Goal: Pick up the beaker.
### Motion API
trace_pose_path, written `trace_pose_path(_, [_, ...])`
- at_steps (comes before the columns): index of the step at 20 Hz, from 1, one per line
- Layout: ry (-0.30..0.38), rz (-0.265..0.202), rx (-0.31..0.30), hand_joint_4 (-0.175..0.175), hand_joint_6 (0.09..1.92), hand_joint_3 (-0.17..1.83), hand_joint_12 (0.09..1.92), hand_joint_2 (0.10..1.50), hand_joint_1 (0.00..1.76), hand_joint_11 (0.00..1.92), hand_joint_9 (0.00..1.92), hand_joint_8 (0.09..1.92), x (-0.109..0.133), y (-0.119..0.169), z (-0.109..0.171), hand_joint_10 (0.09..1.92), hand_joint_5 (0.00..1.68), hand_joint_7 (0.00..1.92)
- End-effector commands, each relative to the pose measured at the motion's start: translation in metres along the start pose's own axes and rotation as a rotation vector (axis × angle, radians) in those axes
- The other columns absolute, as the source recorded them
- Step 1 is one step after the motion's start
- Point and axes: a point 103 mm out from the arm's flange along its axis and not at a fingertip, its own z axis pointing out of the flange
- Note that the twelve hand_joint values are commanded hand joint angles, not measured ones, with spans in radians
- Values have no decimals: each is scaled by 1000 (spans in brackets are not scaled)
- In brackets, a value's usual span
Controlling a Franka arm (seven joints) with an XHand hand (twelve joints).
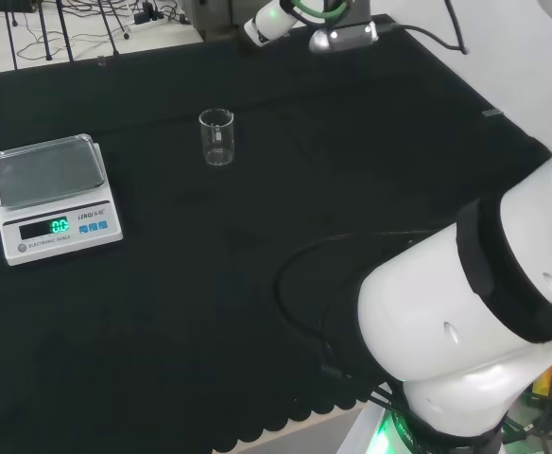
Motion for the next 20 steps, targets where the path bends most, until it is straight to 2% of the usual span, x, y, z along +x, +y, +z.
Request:
trace_pose_path(1, [12,-46,-10,1,87,289,1126,711,621,0,133,717,25,58,25,880,133,89])
trace_pose_path(9, [30,-52,21,0,87,286,1133,713,626,0,136,720,36,108,54,879,139,92])
trace_pose_path(20, [46,-83,74,0,87,282,1138,715,628,0,138,722,61,158,100,878,148,94])
